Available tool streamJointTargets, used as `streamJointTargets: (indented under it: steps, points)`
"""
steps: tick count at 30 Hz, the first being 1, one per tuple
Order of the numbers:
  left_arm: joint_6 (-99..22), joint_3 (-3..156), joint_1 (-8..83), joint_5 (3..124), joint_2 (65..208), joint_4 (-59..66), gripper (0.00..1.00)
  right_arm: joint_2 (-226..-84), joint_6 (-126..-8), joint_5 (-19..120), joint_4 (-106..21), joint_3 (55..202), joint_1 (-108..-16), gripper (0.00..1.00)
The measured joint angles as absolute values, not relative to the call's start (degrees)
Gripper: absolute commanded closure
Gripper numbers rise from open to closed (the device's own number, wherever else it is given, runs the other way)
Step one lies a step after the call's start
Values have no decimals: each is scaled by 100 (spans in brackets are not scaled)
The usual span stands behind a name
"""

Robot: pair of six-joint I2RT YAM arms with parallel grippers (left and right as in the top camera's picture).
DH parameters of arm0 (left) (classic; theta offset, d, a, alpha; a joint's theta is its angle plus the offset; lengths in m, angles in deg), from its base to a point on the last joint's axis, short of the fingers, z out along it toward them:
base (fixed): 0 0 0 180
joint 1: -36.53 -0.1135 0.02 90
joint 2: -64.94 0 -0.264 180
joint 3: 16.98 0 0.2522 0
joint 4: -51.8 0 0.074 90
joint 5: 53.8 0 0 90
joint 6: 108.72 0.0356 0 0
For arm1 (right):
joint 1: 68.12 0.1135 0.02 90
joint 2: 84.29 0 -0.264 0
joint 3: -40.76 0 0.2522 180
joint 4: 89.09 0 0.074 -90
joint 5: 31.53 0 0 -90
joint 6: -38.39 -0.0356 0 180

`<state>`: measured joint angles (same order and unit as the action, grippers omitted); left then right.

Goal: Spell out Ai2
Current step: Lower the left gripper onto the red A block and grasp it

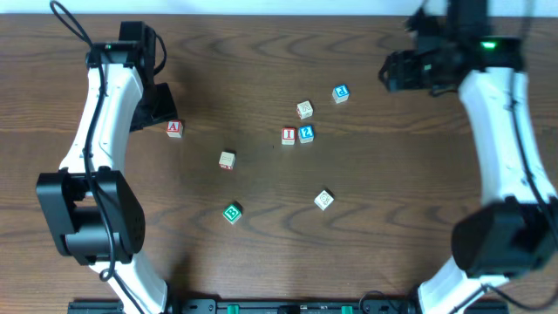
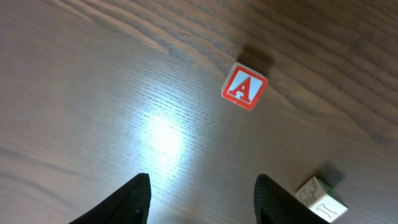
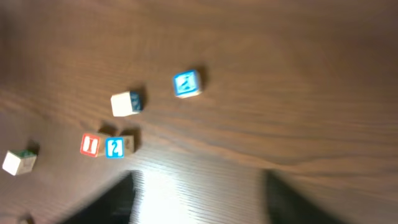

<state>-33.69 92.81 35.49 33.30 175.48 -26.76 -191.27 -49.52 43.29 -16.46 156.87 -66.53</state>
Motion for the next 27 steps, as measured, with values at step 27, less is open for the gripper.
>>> streamJointTargets:
  steps: [27]
  points:
    - [-2540, 7576, 3562, 3800, 17684, -110, 4, -20515, -4891, 3977, -2116, 15628, -5884, 98]
